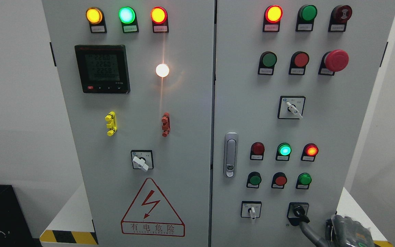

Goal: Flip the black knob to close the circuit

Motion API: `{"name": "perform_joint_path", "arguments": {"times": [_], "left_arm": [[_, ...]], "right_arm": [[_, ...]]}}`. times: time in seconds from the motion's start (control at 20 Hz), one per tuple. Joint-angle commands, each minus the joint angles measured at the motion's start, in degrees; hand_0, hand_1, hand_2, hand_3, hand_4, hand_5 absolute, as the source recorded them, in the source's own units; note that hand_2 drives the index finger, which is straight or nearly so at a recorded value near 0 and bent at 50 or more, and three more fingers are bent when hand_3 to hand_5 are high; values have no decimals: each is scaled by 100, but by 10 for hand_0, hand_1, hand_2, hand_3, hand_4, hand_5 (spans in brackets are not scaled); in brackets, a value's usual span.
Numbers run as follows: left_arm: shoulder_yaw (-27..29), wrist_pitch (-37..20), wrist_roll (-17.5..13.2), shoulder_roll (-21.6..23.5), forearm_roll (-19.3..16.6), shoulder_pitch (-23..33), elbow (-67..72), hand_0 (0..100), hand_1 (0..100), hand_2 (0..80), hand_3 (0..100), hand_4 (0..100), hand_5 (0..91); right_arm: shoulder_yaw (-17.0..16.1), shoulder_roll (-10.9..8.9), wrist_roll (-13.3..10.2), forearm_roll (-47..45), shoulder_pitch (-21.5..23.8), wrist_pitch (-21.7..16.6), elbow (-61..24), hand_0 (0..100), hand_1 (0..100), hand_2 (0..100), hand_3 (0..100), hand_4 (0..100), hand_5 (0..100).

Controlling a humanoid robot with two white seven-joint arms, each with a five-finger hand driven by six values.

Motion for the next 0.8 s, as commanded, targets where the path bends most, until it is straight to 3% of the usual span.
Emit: {"name": "perform_joint_path", "arguments": {"times": [0.0, 0.65, 0.75], "left_arm": [[0, 0, 4, 0, 0, 0, 0, 120, 556, 0, 0, 0, 0], [0, 0, 4, 0, 0, 0, 0, 120, 556, 0, 0, 0, 0], [0, 0, 4, 0, 0, 0, 0, 120, 556, 0, 0, 0, 0]], "right_arm": [[87, 63, -48, -16, 14, -2, -81, 0, 0, 881, 1000, 910, 877], [588, 63, -127, -226, 357, -2, -292, 0, 0, 870, 1000, 901, 865], [667, 63, -179, -629, 480, -2, -388, 0, 0, 854, 1000, 893, 851]]}}
